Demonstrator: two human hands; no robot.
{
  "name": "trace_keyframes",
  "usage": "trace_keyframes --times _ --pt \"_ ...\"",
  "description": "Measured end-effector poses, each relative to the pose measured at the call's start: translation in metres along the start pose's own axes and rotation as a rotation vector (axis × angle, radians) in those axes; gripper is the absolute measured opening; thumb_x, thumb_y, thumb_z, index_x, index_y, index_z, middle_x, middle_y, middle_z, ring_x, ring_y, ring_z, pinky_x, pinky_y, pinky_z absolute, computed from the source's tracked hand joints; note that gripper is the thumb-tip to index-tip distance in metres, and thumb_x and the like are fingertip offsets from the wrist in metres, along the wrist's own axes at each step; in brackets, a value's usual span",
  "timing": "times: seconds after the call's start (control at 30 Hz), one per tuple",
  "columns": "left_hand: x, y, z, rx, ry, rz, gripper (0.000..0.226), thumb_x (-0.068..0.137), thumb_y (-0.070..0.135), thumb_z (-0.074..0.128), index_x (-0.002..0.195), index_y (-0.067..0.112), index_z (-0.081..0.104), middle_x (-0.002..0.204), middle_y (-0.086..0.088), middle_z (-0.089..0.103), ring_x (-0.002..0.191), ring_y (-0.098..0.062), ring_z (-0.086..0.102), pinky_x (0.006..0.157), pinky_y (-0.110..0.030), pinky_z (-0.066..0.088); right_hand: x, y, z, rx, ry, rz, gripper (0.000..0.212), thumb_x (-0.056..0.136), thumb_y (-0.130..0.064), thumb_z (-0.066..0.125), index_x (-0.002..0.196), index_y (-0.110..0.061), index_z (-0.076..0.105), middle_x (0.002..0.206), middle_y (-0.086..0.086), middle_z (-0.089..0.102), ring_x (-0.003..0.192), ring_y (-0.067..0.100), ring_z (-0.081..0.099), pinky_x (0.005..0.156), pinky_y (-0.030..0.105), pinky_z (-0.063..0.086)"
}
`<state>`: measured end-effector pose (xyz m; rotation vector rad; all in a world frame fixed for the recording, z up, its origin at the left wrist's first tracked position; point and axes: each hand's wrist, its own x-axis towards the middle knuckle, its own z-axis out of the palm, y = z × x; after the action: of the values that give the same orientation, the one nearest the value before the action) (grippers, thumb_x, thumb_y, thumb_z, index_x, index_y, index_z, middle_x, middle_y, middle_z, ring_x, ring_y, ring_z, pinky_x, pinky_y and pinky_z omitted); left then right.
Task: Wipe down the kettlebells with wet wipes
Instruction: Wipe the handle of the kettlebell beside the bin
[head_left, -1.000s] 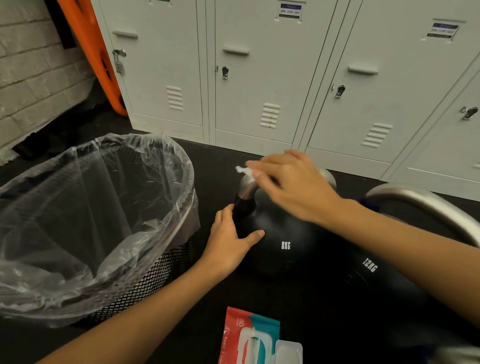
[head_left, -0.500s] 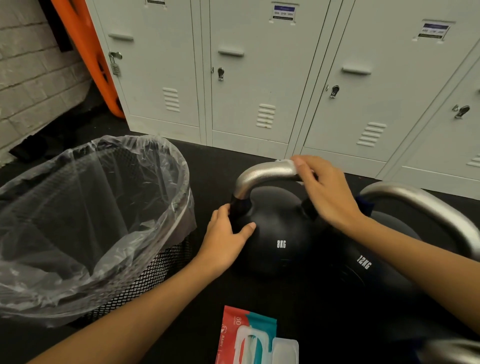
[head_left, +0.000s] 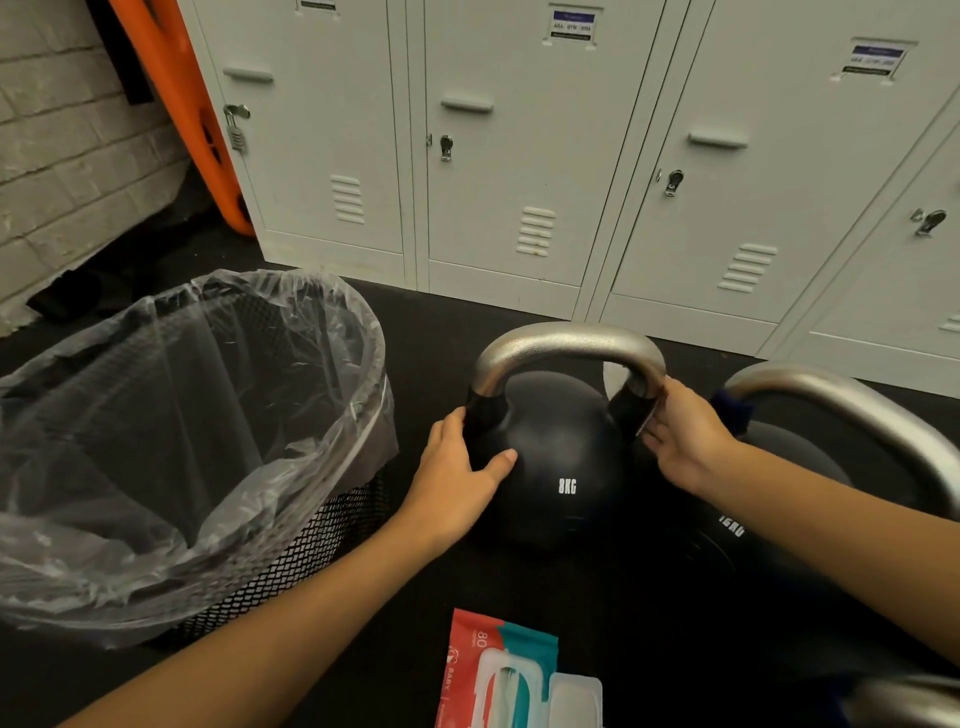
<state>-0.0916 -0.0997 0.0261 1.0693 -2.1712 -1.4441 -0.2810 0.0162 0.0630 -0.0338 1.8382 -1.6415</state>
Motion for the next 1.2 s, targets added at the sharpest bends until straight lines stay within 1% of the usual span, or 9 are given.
trace_keyframes --times 0.2,0.3,0.43,0.6,0.7,0.8,1.0,1.1,1.2 --pt "0.006 -0.002 0.004 -0.012 0.072 0.009 0.061 0.087 0.031 0.066 0.139 0.019 0.037 0.135 0.003 0.039 0.123 -0.015 0.044 0.103 -0.032 0.039 -0.018 -0.012 0.007 -0.296 0.082 -0.328 0.035 0.105 -0.04 0.036 0.114 -0.024 0.066 0.098 -0.001 0.064 0.097 0.014 0.053 0.094 0.028 0.033" --pt "0.009 -0.002 0.005 -0.016 0.103 0.012 0.055 0.086 0.033 0.066 0.133 0.019 0.042 0.131 0.003 0.042 0.121 -0.013 0.043 0.102 -0.03 0.037 -0.033 -0.021 0.011 -0.493 -0.013 -0.626 0.033 0.104 -0.039 0.038 0.127 -0.038 0.063 0.116 -0.012 0.063 0.108 0.006 0.051 0.093 0.022 0.032" --pt "0.012 0.009 0.0 -0.073 0.221 0.051 0.056 0.089 0.034 0.061 0.139 0.021 0.038 0.137 0.001 0.039 0.13 -0.015 0.035 0.107 -0.029 0.029 -0.035 -0.022 0.026 -0.775 -0.066 -0.956 0.036 0.104 -0.03 0.046 0.138 -0.024 0.055 0.139 -0.008 0.054 0.131 0.006 0.041 0.108 0.012 0.022" --pt "0.01 0.052 -0.006 -0.074 0.4 0.384 0.04 0.099 0.024 0.044 0.139 0.02 0.039 0.132 0.011 0.038 0.126 -0.003 0.031 0.104 -0.017 0.025 -0.031 -0.017 0.033 -1.022 -0.2 -1.133 0.052 0.1 -0.016 0.055 0.149 -0.025 0.04 0.153 -0.004 0.041 0.146 0.008 0.023 0.118 0.014 -0.003" --pt "0.018 0.079 -0.006 0.022 0.416 0.628 0.033 0.101 0.018 0.038 0.133 0.015 0.044 0.128 0.008 0.041 0.12 -0.004 0.035 0.098 -0.007 0.026 -0.032 -0.027 0.024 -0.945 -0.316 -1.118 0.066 0.094 -0.007 0.062 0.15 -0.028 0.034 0.15 -0.007 0.046 0.14 0.006 0.036 0.119 0.021 0.02" --pt "0.031 0.099 0.001 0.25 0.265 0.804 0.036 0.103 0.021 0.032 0.136 0.01 0.042 0.136 -0.003 0.042 0.117 -0.015 0.047 0.098 -0.024 0.039 -0.034 -0.037 0.014 -0.578 -0.443 -0.952 0.066 0.089 0.008 0.055 0.137 -0.032 0.036 0.144 -0.006 0.05 0.131 0.0 0.048 0.106 0.017 0.039" --pt "0.057 0.086 0.009 0.906 0.248 0.887 0.053 0.098 0.04 0.025 0.121 0.004 0.057 0.103 -0.013 0.066 0.087 -0.03 0.062 0.073 -0.042 0.049 -0.015 -0.047 0.01 -0.323 -0.117 -0.784 0.018 0.1 -0.015 0.051 0.114 -0.028 0.049 0.12 -0.003 0.063 0.11 0.0 0.06 0.088 0.018 0.046" --pt "0.053 0.065 0.001 0.627 0.232 0.84 0.05 0.101 0.039 0.027 0.136 0.008 0.047 0.121 -0.008 0.059 0.104 -0.024 0.055 0.09 -0.037 0.043 -0.006 -0.041 0.011 -0.345 -0.141 -0.669 0.01 0.103 -0.029 0.046 0.106 -0.03 0.056 0.111 -0.008 0.068 0.108 0.003 0.062 0.099 0.029 0.046" --pt "0.036 0.045 0.0 0.095 0.175 0.505 0.043 0.104 0.036 0.027 0.142 0.022 0.041 0.125 0.01 0.052 0.113 -0.003 0.047 0.096 -0.016 0.035 -0.011 -0.04 0.013 -0.393 -0.128 -0.68 0.025 0.106 -0.031 0.036 0.108 -0.025 0.06 0.104 -0.013 0.07 0.108 0.002 0.058 0.097 0.023 0.04"
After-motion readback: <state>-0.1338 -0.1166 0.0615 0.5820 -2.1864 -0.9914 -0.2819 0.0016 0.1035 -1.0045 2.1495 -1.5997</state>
